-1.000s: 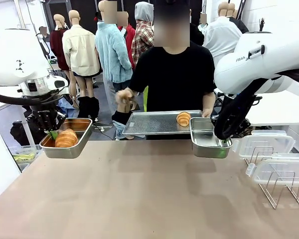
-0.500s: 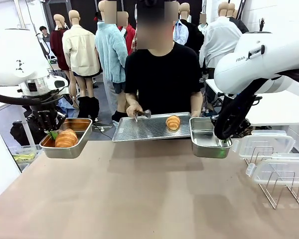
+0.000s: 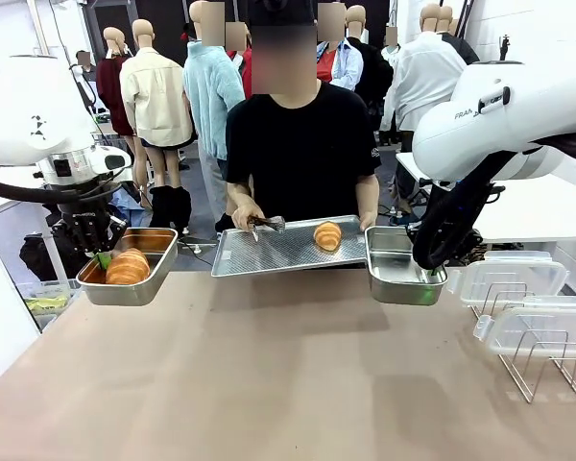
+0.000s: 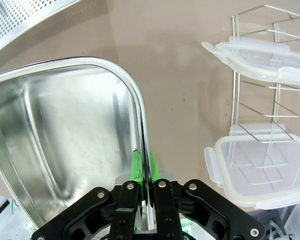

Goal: Place the bread in airtight containers.
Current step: Once an object is inside an Airtight Container , place the container in the center of the table.

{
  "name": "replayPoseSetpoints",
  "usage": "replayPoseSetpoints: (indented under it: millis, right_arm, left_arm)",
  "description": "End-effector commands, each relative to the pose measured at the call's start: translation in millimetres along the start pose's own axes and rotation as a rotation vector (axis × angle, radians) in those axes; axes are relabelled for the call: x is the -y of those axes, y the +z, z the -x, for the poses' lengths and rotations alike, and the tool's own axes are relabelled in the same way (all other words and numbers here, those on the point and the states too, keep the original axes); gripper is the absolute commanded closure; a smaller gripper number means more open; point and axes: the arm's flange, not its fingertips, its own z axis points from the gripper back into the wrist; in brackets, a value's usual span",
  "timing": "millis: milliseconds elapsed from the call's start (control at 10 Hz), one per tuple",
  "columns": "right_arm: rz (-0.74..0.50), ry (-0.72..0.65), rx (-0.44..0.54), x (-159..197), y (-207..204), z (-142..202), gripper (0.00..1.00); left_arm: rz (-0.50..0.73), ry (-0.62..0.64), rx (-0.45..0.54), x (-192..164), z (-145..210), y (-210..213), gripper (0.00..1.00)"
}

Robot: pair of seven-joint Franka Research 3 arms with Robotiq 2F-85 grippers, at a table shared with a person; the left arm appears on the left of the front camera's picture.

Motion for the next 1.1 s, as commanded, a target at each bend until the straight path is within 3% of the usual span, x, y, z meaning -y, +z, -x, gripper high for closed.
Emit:
replayPoseSetpoints:
  millis: [0, 800, 1000]
  right_arm:
    - [-0.003, -0.004, 0.008, 2, 1, 2, 1.0]
    - [-0.003, -0.004, 0.008, 2, 1, 2, 1.0]
    - [-0.003, -0.004, 0.008, 2, 1, 2, 1.0]
  left_arm:
    - [-0.008, -0.003, 0.016, -1, -1, 2, 1.0]
    - [0.0, 0.0, 0.0, 0, 0, 0, 1.0]
    - [0.014, -0.026, 0.004, 2, -7, -27, 1.0]
